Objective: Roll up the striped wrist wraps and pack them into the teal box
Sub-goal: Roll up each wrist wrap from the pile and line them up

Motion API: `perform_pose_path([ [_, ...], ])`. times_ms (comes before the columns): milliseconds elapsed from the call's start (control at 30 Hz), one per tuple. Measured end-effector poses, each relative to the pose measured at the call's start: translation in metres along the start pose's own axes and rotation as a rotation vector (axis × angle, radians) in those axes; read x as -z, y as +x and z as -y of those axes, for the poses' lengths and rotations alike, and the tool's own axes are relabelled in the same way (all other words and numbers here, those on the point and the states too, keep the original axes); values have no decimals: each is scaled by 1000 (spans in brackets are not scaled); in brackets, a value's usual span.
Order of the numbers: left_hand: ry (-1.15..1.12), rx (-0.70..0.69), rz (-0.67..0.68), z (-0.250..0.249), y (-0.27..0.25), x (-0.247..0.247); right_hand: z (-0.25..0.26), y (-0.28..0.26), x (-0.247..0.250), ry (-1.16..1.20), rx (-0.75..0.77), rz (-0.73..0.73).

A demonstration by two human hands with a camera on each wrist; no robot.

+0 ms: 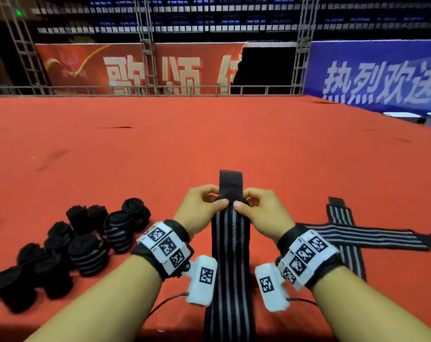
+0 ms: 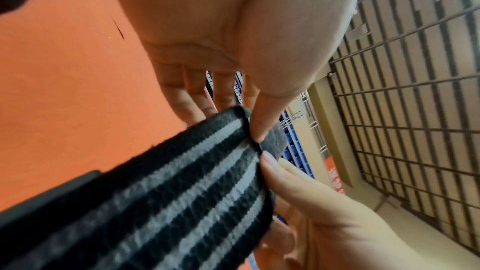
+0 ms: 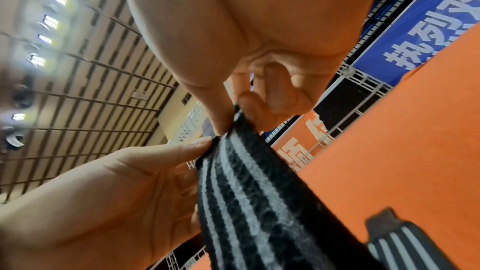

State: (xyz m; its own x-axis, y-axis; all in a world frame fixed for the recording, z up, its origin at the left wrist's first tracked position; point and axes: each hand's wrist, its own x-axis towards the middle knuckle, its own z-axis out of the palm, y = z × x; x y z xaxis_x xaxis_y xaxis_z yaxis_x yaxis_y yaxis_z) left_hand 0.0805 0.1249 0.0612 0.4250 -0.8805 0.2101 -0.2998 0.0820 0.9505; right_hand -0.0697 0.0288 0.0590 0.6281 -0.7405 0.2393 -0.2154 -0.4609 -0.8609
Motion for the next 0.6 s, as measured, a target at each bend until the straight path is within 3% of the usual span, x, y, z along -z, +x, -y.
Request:
perform_pose_path([
  [333,134,151,-5,132,79,-13,-107,68,-43,-149,-207,58],
  [600,251,250,49,183,141,-21,-158,112,-53,-101,-349,87],
])
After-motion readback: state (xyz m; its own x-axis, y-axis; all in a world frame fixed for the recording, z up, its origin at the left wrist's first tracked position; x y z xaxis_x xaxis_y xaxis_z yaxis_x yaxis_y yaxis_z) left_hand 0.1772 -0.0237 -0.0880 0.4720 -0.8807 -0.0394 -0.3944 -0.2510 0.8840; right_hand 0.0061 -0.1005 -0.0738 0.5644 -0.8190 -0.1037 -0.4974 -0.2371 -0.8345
